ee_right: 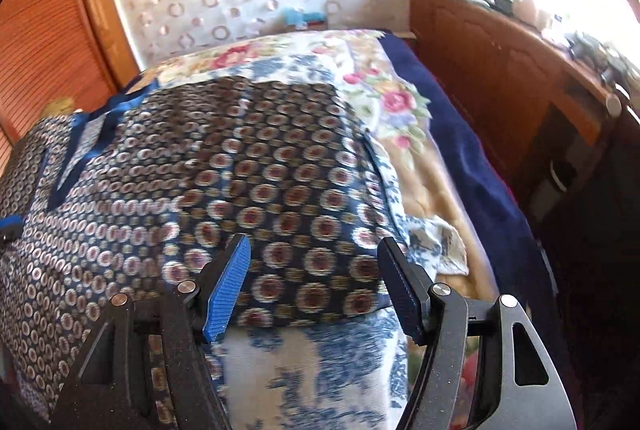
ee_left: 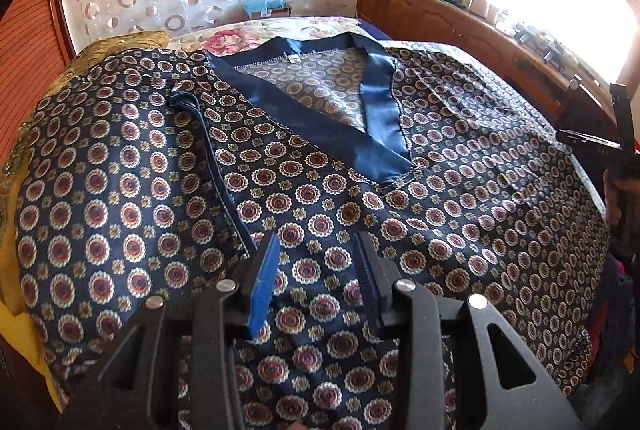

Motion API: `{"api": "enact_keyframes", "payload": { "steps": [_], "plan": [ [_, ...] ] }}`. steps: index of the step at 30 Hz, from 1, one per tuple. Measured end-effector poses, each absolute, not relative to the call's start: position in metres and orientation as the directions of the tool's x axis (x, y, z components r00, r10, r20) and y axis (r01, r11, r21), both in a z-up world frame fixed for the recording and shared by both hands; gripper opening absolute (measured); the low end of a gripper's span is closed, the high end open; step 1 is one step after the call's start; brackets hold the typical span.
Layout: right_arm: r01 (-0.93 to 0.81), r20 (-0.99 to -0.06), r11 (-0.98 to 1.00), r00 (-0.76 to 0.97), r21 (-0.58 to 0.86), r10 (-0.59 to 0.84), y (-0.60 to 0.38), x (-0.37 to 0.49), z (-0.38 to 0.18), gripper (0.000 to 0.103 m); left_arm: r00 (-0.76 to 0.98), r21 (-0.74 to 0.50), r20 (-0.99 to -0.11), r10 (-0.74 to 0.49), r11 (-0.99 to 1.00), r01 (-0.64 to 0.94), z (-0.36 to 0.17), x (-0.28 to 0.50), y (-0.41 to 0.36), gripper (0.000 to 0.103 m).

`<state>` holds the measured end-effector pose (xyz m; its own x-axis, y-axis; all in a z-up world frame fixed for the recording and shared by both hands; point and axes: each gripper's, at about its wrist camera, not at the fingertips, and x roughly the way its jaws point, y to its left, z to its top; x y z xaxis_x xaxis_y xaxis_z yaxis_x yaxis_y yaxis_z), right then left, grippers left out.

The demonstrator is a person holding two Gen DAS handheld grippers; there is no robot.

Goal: Fold small clothes

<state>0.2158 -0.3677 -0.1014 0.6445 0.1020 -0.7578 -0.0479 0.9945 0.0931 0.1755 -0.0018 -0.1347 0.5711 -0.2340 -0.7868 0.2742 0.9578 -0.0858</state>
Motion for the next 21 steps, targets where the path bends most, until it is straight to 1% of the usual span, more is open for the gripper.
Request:
{"api": "enact_keyframes", "payload": {
  "steps": [4, 6, 7, 8, 11, 12, 13, 14, 15, 16, 17, 21],
  "plan": [
    [-0.020, -0.771, 0.993, 0.629, 0.114, 0.102, -0.375, 0.217, -0.106, 0.067, 0.548, -0.075, -0.805, -0.226, 0.956, 0.284, -0.141, 0.184, -0.005, 0.036],
    [-0.024, -0.776, 0.993, 0.622, 0.112, 0.103, -0.374, 0.216, -0.107, 0.063, 0.539, -0.071, -0.812, -0.222, 0.955, 0.287, -0.144, 0.186, -0.007, 0.036],
    [-0.023, -0.777, 0.994, 0.621, 0.108, 0.099, -0.374, 0.216, -0.107, 0.059, 0.545, -0.064, -0.810, -0.219, 0.955, 0.289, -0.144, 0.186, -0.007, 0.036],
    [-0.025, -0.779, 0.994, 0.619, 0.105, 0.098, -0.374, 0.215, -0.107, 0.053, 0.547, -0.056, -0.810, -0.214, 0.955, 0.291, -0.145, 0.186, -0.009, 0.036],
    [-0.031, -0.780, 0.996, 0.620, 0.082, 0.084, -0.372, 0.214, -0.107, 0.044, 0.555, -0.034, -0.807, -0.201, 0.954, 0.296, -0.145, 0.187, -0.011, 0.036],
    [-0.034, -0.779, 0.997, 0.622, 0.076, 0.081, -0.372, 0.214, -0.107, 0.042, 0.566, -0.018, -0.801, -0.195, 0.953, 0.304, -0.146, 0.185, -0.013, 0.036],
    [-0.034, -0.778, 0.997, 0.623, 0.069, 0.075, -0.372, 0.214, -0.107, 0.036, 0.578, -0.011, -0.792, -0.198, 0.950, 0.311, -0.147, 0.183, -0.014, 0.037],
    [-0.030, -0.778, 0.998, 0.625, 0.053, 0.061, -0.371, 0.213, -0.106, 0.031, 0.586, -0.012, -0.784, -0.204, 0.949, 0.314, -0.147, 0.183, -0.015, 0.038],
    [-0.031, -0.778, 0.999, 0.626, 0.044, 0.054, -0.371, 0.213, -0.106, 0.029, 0.597, -0.012, -0.774, -0.210, 0.948, 0.318, -0.148, 0.181, -0.015, 0.039],
    [-0.032, -0.777, 0.999, 0.627, 0.034, 0.046, -0.371, 0.212, -0.105, 0.025, 0.604, -0.012, -0.767, -0.215, 0.947, 0.322, -0.150, 0.182, -0.017, 0.040],
    [-0.030, -0.776, 0.999, 0.630, 0.020, 0.035, -0.371, 0.212, -0.104, 0.019, 0.603, -0.015, -0.767, -0.220, 0.946, 0.325, -0.150, 0.182, -0.017, 0.042],
    [-0.043, -0.767, 0.999, 0.641, -0.019, 0.013, -0.370, 0.210, -0.102, 0.004, 0.599, -0.018, -0.768, -0.227, 0.942, 0.334, -0.149, 0.182, -0.018, 0.046]
  ]
}}
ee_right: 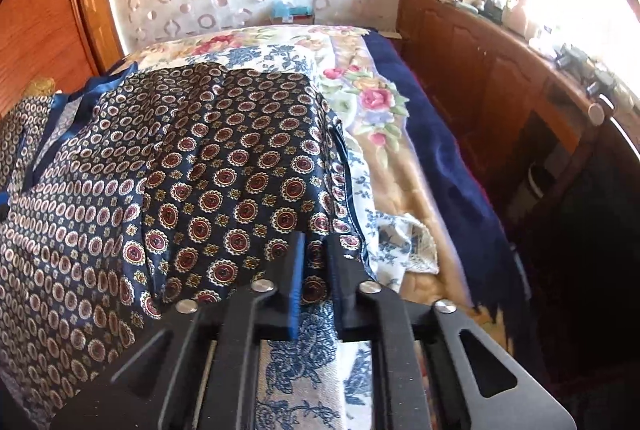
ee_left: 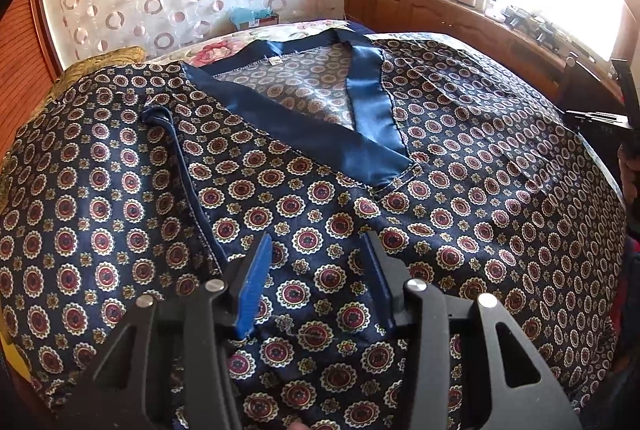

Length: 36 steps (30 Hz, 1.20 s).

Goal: Fold small clothes

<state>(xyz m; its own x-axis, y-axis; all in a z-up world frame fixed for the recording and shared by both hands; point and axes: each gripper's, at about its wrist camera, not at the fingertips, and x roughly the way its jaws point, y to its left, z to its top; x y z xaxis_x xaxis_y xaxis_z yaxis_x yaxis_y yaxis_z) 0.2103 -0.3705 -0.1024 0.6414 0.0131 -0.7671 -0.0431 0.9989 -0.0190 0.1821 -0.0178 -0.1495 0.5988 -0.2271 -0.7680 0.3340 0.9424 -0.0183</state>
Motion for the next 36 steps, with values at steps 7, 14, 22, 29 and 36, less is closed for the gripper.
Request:
{"api": "enact_keyframes", "payload": {
  "steps": [7, 14, 22, 29, 36],
  "plan": [
    [-0.098, -0.730, 0.995, 0.678, 0.022, 0.083, -0.362, 0.205, -0.091, 0.000, 0.591, -0.018, -0.771, -0.237, 0.936, 0.352, -0.151, 0.185, -0.024, 0.055],
    [-0.075, -0.699, 0.996, 0.711, 0.039, 0.081, -0.362, 0.209, -0.072, 0.000, 0.591, -0.016, -0.771, -0.236, 0.936, 0.353, -0.151, 0.185, -0.025, 0.056],
    [-0.018, -0.780, 0.989, 0.612, 0.148, 0.128, -0.391, 0.230, -0.105, 0.043, 0.596, -0.011, -0.771, -0.226, 0.940, 0.342, -0.151, 0.185, -0.027, 0.057],
    [-0.040, -0.764, 0.983, 0.624, 0.182, 0.167, -0.394, 0.228, -0.107, 0.015, 0.596, -0.021, -0.769, -0.231, 0.941, 0.338, -0.151, 0.180, -0.024, 0.057],
    [-0.071, -0.729, 0.994, 0.675, 0.085, 0.110, -0.387, 0.220, -0.097, 0.000, 0.653, -0.037, -0.713, -0.253, 0.945, 0.326, -0.129, 0.159, -0.023, 0.056]
  ]
}}
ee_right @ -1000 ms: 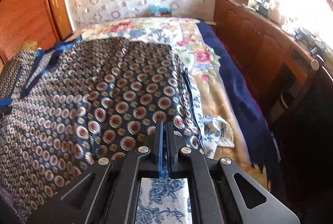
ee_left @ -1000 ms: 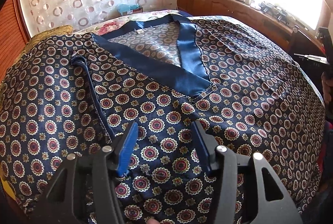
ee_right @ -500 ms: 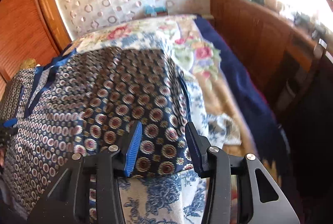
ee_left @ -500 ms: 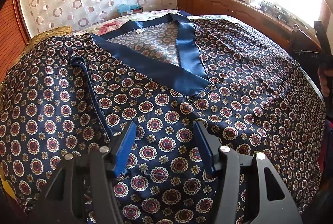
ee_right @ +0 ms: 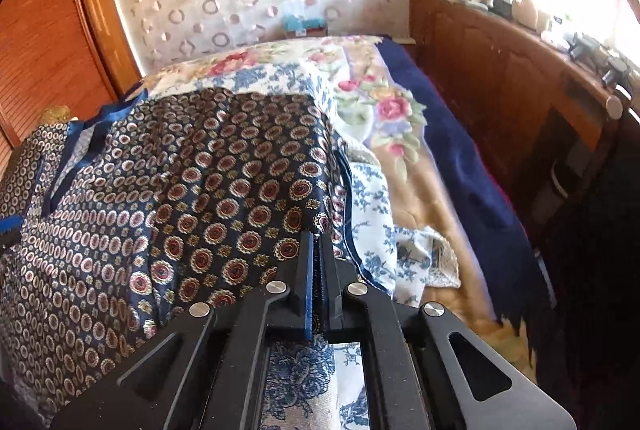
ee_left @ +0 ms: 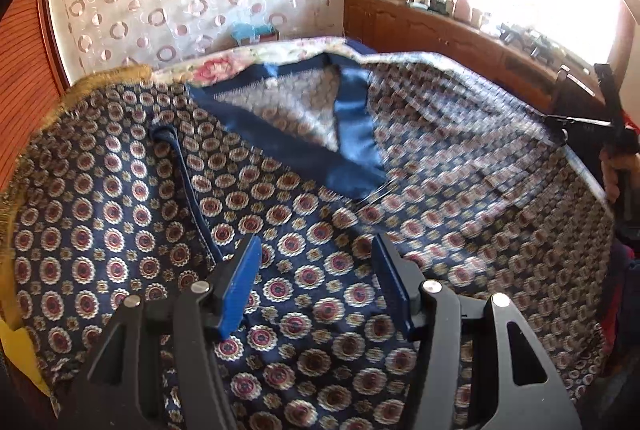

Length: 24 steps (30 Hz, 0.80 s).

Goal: Fold small clothes

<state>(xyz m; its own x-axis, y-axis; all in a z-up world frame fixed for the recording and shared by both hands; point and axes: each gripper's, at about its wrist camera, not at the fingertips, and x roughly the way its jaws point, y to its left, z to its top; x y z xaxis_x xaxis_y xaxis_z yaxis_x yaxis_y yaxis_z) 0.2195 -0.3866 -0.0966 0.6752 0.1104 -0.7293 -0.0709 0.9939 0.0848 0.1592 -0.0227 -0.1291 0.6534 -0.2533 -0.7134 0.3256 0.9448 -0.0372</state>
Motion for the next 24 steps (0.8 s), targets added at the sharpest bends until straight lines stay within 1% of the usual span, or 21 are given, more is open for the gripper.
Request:
{"api": "enact_keyframes", "payload": {
  "steps": [6, 10, 13, 16, 20, 21, 23, 24],
  "plan": [
    [-0.110, -0.674, 0.993, 0.729, 0.050, 0.115, -0.366, 0.216, -0.070, 0.000, 0.684, -0.061, -0.669, -0.291, 0.939, 0.340, -0.107, 0.139, -0.029, 0.057],
    [-0.187, -0.635, 0.982, 0.757, 0.016, 0.154, -0.336, 0.218, -0.046, 0.000, 0.696, -0.074, -0.647, -0.312, 0.934, 0.350, -0.096, 0.132, -0.035, 0.057],
    [-0.270, -0.615, 0.963, 0.760, -0.007, 0.209, -0.300, 0.220, -0.035, 0.000, 0.706, -0.073, -0.635, -0.315, 0.934, 0.351, -0.091, 0.126, -0.038, 0.056],
    [-0.353, -0.618, 0.936, 0.740, -0.022, 0.264, -0.264, 0.221, -0.036, 0.000, 0.701, -0.088, -0.633, -0.330, 0.929, 0.359, -0.088, 0.120, -0.039, 0.056],
    [-0.436, -0.654, 0.900, 0.684, -0.012, 0.323, -0.228, 0.217, -0.053, 0.000, 0.712, -0.095, -0.617, -0.335, 0.930, 0.355, -0.085, 0.112, -0.038, 0.057],
    [-0.445, -0.663, 0.895, 0.673, -0.011, 0.327, -0.224, 0.216, -0.058, 0.002, 0.715, -0.100, -0.613, -0.337, 0.930, 0.353, -0.084, 0.109, -0.036, 0.057],
    [-0.443, -0.674, 0.896, 0.665, -0.009, 0.322, -0.221, 0.214, -0.065, 0.013, 0.718, -0.110, -0.606, -0.343, 0.930, 0.351, -0.083, 0.106, -0.034, 0.056],
    [-0.438, -0.678, 0.899, 0.660, 0.004, 0.324, -0.223, 0.214, -0.067, 0.017, 0.719, -0.111, -0.604, -0.342, 0.931, 0.349, -0.082, 0.106, -0.035, 0.056]
  ]
}}
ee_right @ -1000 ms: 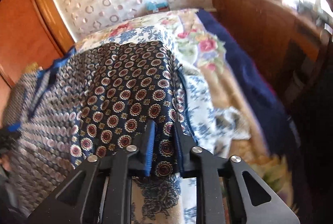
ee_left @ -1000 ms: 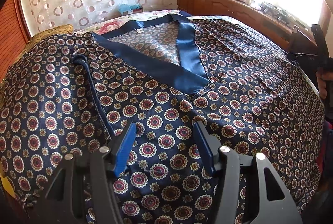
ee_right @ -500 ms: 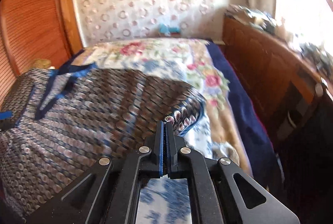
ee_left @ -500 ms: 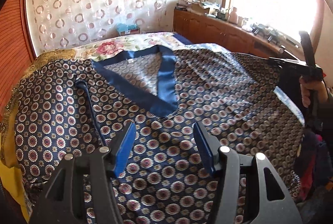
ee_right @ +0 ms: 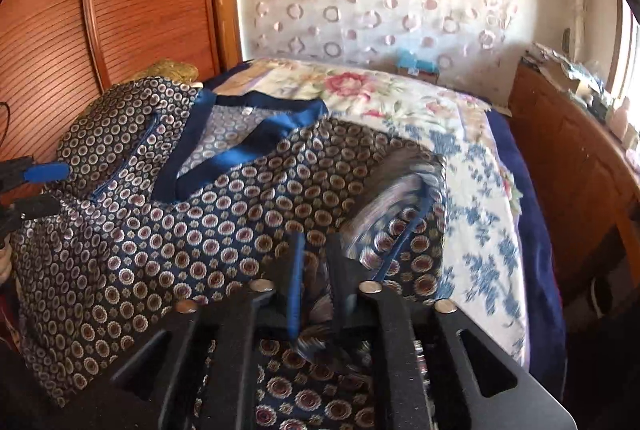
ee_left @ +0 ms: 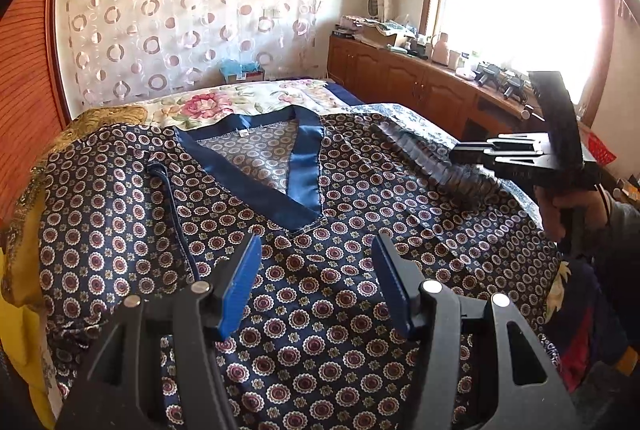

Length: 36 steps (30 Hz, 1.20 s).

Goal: Fold small clothes

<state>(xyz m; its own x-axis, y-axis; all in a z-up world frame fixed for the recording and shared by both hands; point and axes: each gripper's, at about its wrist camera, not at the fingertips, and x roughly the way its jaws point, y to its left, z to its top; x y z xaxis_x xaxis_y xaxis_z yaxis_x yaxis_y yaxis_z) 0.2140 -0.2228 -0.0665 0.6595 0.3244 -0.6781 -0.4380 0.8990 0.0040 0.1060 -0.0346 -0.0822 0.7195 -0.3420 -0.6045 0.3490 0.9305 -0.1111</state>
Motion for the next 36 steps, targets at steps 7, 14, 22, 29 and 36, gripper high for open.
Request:
{"api": "enact_keyframes", "payload": {
  "steps": [7, 14, 22, 29, 36],
  "plan": [
    [-0.350, -0.681, 0.935, 0.670, 0.063, 0.296, -0.255, 0.226, -0.069, 0.036, 0.732, -0.115, -0.591, -0.339, 0.934, 0.339, -0.079, 0.103, -0.031, 0.057],
    [-0.259, -0.738, 0.954, 0.614, 0.147, 0.281, -0.274, 0.272, -0.088, 0.036, 0.731, -0.134, -0.598, -0.330, 0.940, 0.314, -0.084, 0.108, -0.023, 0.057],
    [-0.249, -0.799, 0.959, 0.545, 0.137, 0.256, -0.253, 0.304, -0.104, 0.032, 0.730, -0.141, -0.607, -0.315, 0.946, 0.292, -0.090, 0.106, -0.013, 0.057],
    [-0.365, -0.786, 0.906, 0.486, 0.215, 0.382, -0.223, 0.297, -0.096, 0.017, 0.734, -0.153, -0.602, -0.314, 0.948, 0.281, -0.090, 0.104, -0.007, 0.057],
    [-0.423, -0.727, 0.885, 0.542, 0.197, 0.421, -0.214, 0.284, -0.067, 0.026, 0.743, -0.140, -0.599, -0.298, 0.953, 0.269, -0.086, 0.108, 0.000, 0.057]
  ]
}}
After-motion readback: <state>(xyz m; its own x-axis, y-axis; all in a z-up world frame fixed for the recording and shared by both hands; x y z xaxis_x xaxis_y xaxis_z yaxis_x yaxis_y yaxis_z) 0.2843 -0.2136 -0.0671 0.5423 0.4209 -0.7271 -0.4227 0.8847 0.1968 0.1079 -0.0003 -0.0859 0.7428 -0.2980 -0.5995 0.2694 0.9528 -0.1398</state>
